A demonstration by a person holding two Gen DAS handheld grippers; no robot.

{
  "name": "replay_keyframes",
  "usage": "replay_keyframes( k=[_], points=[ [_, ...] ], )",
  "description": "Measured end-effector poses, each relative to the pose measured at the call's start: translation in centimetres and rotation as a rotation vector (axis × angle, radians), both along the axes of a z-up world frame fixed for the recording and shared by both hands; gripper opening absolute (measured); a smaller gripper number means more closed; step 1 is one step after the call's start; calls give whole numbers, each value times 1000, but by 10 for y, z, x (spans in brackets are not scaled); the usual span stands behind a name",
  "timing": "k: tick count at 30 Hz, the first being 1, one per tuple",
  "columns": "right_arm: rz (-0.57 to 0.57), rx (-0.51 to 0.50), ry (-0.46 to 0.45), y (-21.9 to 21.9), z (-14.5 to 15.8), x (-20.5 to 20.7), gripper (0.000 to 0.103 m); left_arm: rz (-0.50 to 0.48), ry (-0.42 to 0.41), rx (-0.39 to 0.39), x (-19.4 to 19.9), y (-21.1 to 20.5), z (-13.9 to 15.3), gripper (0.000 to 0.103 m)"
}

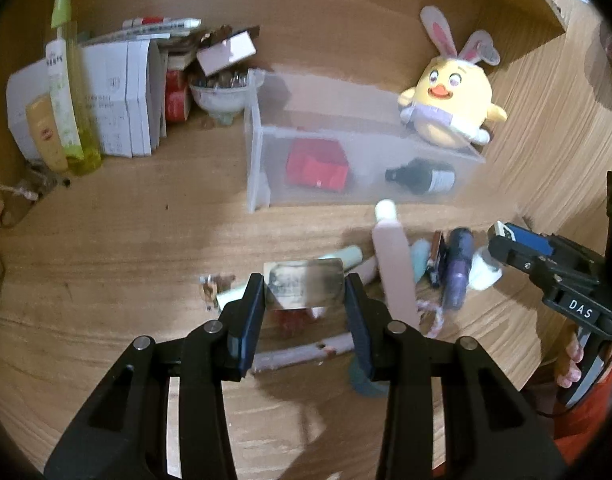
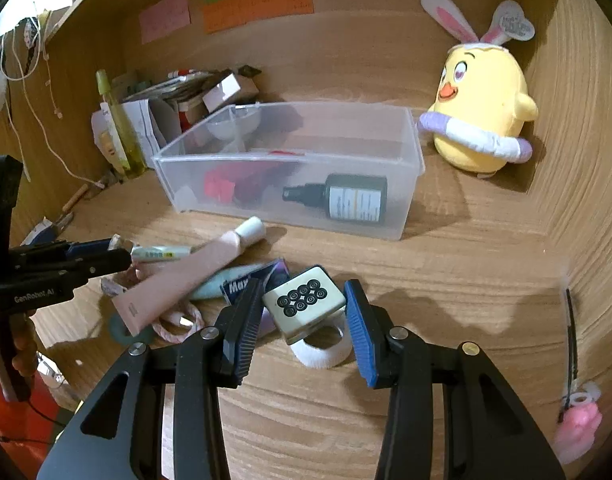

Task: Organize objects
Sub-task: 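Grasp the grey block with the left gripper while the right gripper grasps the white dotted cube, then set the grey block on the red box while the right gripper drops the cube in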

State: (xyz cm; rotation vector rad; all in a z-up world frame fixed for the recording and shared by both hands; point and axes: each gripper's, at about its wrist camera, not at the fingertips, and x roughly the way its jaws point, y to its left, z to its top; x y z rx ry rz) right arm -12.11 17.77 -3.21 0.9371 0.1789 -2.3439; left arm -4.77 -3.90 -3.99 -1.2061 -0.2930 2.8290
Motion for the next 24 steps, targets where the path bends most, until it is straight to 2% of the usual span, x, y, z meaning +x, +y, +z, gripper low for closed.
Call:
replay_keyframes(
  k=[13, 24],
  points=[
    [-6, -40, 78, -5, 30, -17, 38, -5, 108, -4, -21, 7, 37, 40],
    [-32, -79, 138, -5, 53, -38, 38, -10, 155, -43, -44, 10, 62, 40]
  ],
)
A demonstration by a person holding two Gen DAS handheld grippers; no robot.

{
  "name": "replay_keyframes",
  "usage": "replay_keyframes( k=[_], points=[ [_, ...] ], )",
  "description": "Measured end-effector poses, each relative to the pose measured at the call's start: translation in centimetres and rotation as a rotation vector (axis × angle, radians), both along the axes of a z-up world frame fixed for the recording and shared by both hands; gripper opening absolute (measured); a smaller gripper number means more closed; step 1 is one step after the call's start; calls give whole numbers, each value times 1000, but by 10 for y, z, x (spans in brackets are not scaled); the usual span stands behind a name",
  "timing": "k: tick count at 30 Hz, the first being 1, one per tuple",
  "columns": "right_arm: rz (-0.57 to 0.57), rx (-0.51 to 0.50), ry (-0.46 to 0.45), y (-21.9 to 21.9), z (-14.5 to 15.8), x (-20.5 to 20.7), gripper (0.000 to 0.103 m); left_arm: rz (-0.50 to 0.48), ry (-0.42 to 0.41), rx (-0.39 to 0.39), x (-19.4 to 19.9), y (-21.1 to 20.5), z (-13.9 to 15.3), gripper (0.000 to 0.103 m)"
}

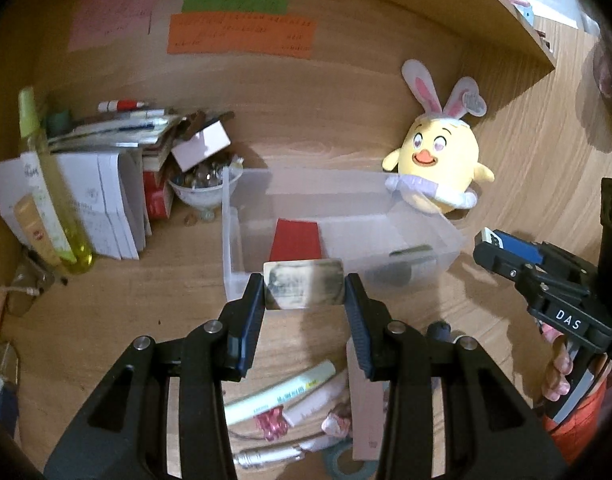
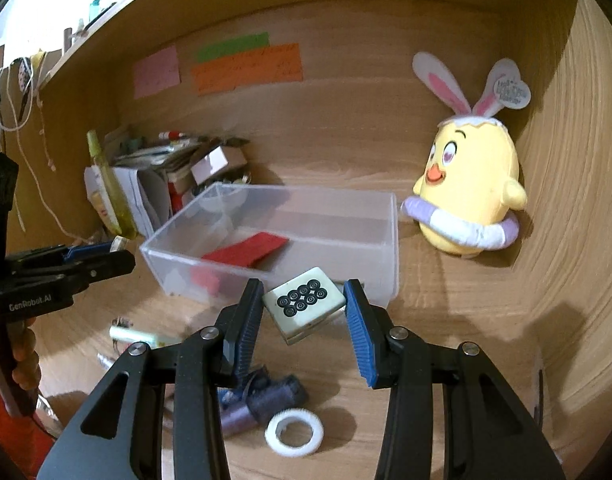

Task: Organize objects
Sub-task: 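Set the grey block on the red box while the right gripper drops the cube in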

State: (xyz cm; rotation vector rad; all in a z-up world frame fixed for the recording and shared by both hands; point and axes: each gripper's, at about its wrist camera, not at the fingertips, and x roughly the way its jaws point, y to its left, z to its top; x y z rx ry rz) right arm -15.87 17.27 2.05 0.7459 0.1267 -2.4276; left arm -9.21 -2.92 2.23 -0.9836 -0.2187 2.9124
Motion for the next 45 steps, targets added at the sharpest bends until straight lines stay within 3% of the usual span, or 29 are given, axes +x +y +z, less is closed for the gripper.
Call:
replay_keyframes(
  k=[14, 33, 45],
  points=[
    [11, 31, 39, -26, 15, -38, 38, -2, 8, 12, -41, -6, 16, 40],
    [45, 123, -68, -59, -15, -91, 38, -63, -186, 11, -103, -7, -22, 40],
    [53, 190, -135, -75, -42, -111, 38, -103, -254, -49, -129, 4, -36, 40]
  ],
)
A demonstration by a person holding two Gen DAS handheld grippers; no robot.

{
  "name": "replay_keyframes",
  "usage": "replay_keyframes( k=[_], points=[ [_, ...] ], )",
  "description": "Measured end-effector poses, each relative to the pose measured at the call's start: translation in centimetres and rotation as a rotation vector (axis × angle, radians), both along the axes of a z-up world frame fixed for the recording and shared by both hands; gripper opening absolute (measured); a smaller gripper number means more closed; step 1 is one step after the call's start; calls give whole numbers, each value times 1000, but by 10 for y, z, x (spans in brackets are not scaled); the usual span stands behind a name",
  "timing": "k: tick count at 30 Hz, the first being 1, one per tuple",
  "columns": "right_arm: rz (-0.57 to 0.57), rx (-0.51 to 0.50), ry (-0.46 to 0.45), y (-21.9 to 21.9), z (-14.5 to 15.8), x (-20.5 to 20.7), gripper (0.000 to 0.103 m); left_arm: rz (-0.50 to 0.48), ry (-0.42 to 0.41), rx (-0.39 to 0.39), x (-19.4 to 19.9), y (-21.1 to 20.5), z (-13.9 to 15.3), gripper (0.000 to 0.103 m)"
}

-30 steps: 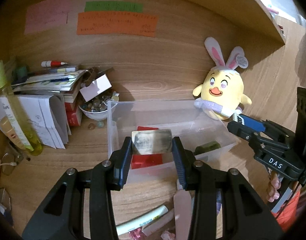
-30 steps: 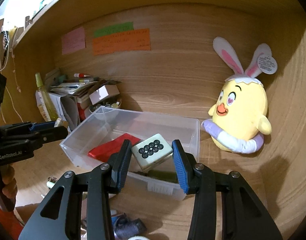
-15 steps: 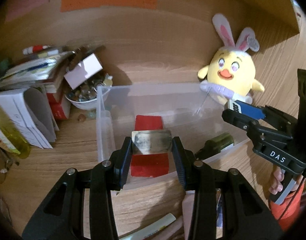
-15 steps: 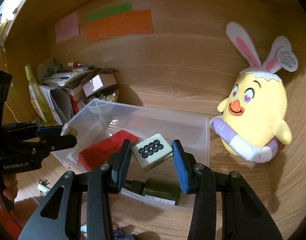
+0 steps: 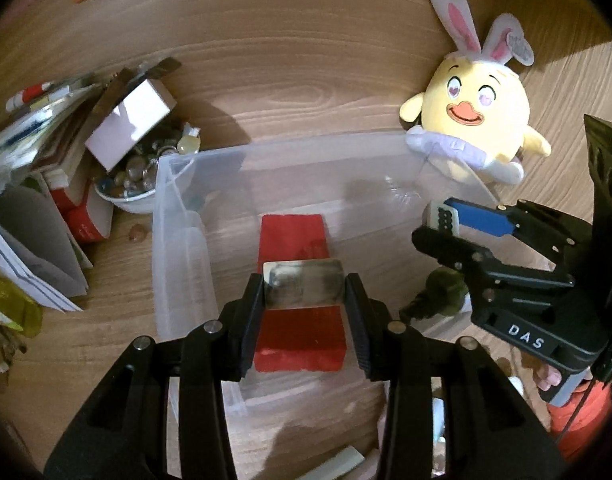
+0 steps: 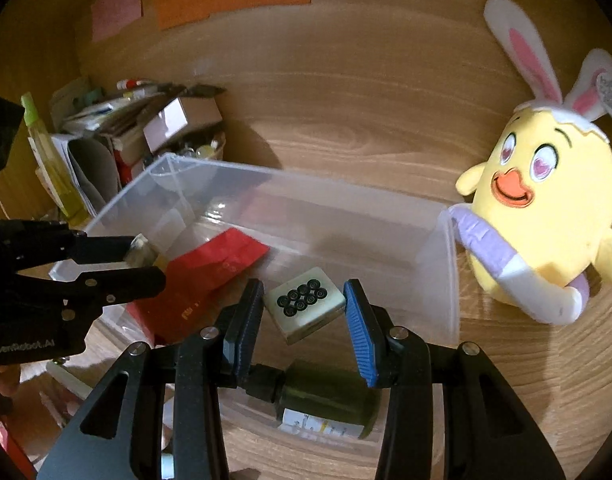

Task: Organize objects
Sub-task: 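Set the grey block on the red box while the right gripper drops the cube in, then withdraw both open grippers from the bin toward the remaining items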

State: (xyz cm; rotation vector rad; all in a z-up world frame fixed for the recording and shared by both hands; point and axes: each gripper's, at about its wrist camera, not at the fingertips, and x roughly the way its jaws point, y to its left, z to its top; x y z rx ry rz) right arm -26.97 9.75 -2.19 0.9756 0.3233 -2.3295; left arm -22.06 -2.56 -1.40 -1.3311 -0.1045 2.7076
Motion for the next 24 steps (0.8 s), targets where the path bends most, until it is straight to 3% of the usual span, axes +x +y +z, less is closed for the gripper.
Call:
replay_keyframes(
  k=[11, 13, 18, 24],
  points=[
    [5, -1, -53, -2, -8, -8, 38, -2, -7, -26, -8, 2, 0, 40],
    [5, -4, -61, -2, -8, -9, 38, 0, -9, -23, -8, 2, 1, 43],
    [7, 4, -62, -2, -6, -8, 41, 18, 17, -29, -3, 2, 8, 63],
    [-6, 8, -15, -1, 3, 1, 57, 37, 67, -47, 12, 2, 24, 76]
  ],
)
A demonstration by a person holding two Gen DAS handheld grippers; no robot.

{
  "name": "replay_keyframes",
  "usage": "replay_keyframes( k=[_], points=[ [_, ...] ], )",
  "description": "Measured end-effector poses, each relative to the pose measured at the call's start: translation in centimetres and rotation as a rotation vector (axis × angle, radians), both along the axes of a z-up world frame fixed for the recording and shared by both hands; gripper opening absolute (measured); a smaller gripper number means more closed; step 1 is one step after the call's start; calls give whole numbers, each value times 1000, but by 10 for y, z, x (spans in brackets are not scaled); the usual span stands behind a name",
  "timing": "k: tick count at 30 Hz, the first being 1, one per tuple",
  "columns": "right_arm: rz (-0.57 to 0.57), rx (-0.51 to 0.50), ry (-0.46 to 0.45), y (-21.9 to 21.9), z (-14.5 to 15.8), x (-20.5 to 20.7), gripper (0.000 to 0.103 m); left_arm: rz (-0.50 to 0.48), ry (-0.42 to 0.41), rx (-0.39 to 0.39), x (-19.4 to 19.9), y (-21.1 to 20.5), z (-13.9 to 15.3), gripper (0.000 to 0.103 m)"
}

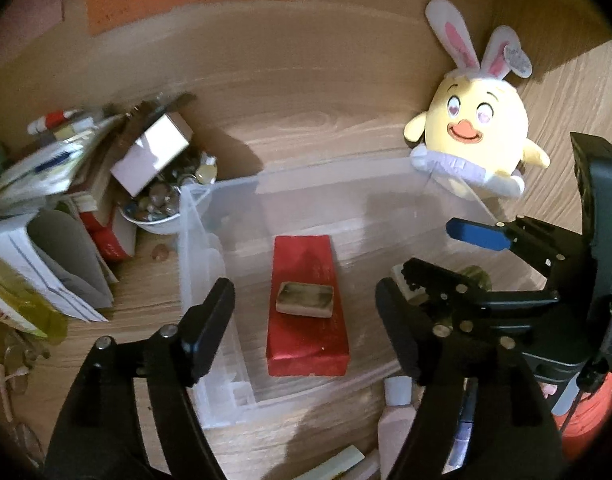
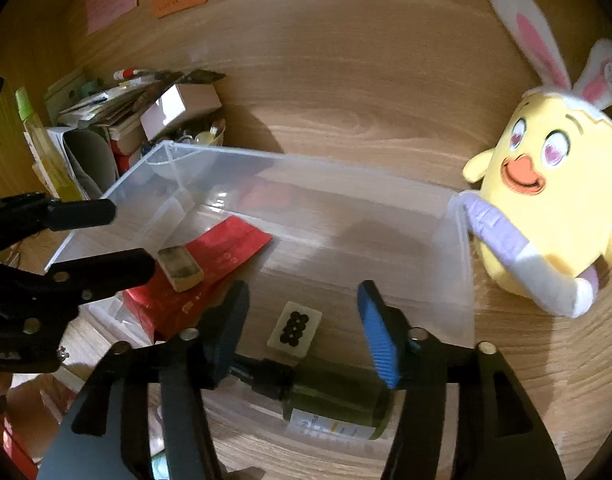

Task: Organize objects
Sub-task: 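Withdraw both open grippers from the bin toward the remaining items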

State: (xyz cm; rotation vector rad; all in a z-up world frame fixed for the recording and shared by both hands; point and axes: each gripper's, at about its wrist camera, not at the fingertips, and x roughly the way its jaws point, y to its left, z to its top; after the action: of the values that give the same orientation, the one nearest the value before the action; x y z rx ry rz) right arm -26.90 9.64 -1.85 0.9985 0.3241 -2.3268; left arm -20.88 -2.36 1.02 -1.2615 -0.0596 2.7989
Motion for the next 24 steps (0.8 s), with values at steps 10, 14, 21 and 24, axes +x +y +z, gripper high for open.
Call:
replay_keyframes(
  k=[10, 14, 21, 24],
  points=[
    [-26, -14, 95, 17, 30, 28, 73, 30, 81, -1, 33, -1, 22, 95],
    [-34, -10, 130, 26, 35, 41, 81, 34, 105, 2, 47, -2, 26, 96],
    [-49, -37, 145, 46, 38, 68, 83, 44, 123, -2, 72, -1, 22, 97],
    [-55, -50, 137, 54, 37, 78, 83, 48, 114, 7, 81, -1, 17, 97]
  ],
)
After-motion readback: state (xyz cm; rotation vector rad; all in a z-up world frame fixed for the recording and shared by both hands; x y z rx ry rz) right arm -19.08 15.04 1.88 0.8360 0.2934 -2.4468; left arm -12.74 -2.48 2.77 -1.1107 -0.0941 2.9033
